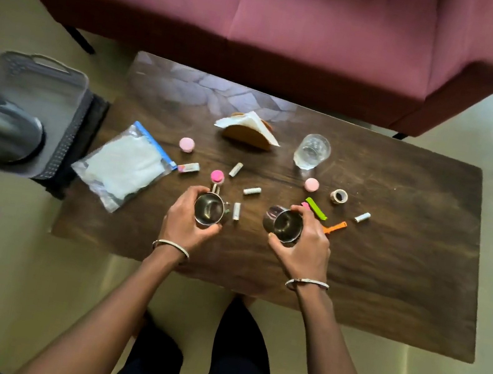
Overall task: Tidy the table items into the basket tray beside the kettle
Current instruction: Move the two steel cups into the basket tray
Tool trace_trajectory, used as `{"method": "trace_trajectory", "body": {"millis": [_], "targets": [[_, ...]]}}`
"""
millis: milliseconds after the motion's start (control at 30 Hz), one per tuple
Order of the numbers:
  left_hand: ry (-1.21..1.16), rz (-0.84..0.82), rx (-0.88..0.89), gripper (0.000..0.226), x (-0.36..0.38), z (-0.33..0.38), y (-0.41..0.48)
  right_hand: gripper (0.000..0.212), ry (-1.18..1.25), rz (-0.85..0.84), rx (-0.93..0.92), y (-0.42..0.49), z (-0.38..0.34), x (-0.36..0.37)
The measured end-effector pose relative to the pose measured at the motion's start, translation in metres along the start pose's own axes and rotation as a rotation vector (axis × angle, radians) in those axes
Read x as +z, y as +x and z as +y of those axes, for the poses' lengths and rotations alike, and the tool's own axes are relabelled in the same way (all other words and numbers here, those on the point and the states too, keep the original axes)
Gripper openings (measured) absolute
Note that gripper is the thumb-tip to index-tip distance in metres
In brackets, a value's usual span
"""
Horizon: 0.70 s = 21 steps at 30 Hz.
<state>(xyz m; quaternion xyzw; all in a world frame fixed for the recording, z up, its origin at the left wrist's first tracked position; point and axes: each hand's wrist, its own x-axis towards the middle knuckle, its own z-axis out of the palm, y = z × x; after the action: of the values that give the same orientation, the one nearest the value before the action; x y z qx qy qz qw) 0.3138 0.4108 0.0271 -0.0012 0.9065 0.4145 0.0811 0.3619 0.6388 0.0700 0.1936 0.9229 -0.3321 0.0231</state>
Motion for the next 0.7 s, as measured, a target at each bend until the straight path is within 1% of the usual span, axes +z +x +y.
{"method": "trace_trajectory", "body": {"millis": [167, 433, 567, 700], "targets": [[-0.019, 0.095, -0.008, 0.064, -0.088, -0.035, -0.038, 0.062, -0.040, -0.036, -0.078, -0.049, -0.079, 0.029], [0.026, 0.183, -0.041, 0.067, -0.226, -0.101, -0.098, 0.064, -0.058, -0.086, -0.181, -0.119, -0.198, 0.089], [0.021, 0.248, -0.087, 0.067, -0.278, -0.127, -0.104, 0.061, -0.059, -0.115, -0.261, -0.130, -0.251, 0.117], [0.028, 0.317, -0.099, 0.064, -0.323, -0.146, -0.084, 0.063, -0.082, -0.156, -0.340, -0.120, -0.300, 0.143]]}}
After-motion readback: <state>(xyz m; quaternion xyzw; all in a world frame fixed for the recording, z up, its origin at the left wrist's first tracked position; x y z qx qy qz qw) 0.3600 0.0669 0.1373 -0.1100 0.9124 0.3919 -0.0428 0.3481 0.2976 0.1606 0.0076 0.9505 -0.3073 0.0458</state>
